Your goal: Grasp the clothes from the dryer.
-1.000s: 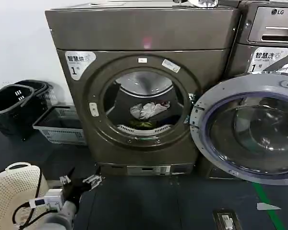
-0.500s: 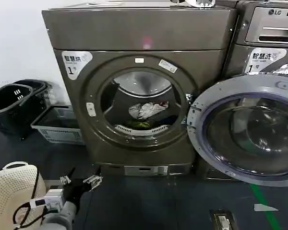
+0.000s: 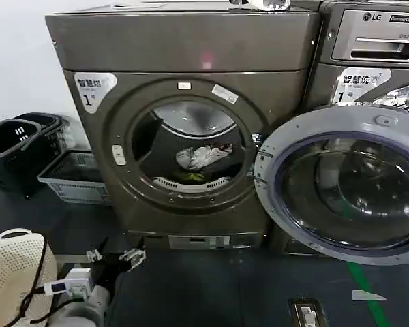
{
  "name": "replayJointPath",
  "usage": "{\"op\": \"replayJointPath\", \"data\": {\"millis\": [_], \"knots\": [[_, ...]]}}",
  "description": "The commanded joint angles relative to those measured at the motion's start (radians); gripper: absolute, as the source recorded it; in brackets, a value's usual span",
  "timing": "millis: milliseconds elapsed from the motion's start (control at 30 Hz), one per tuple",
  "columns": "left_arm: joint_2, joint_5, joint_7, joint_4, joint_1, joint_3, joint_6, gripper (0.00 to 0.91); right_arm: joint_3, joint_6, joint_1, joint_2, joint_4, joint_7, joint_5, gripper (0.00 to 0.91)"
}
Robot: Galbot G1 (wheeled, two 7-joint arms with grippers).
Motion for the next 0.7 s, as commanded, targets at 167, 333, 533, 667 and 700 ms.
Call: {"op": "replayJointPath", "data": {"millis": [167, 333, 533, 667, 700], "knots": [[0.009, -0.021, -0.028, 0.005, -0.006, 0.003, 0.049, 0.907, 0.002, 0.0, -0.002, -0.001, 0.0, 0.0, 0.001, 0.907], [0.011, -0.02, -0.028, 0.007, -0.013, 0.008, 0.049, 0.907, 0.004, 0.001, -0.004, 0.001, -0.001, 0.0, 0.001, 0.907], [0.013, -0.019, -0.028, 0.011, -0.016, 0.012, 0.049, 0.907, 0.005, 0.004, -0.006, 0.001, 0.001, 0.002, 0.001, 0.907], [0.016, -0.018, -0.028, 0.012, -0.018, 0.013, 0.049, 0.907, 0.005, 0.004, -0.006, -0.001, -0.002, 0.013, -0.003, 0.907], [0.016, -0.018, -0.028, 0.011, -0.019, 0.013, 0.049, 0.907, 0.005, 0.004, -0.005, -0.003, -0.004, 0.021, -0.002, 0.907]]}}
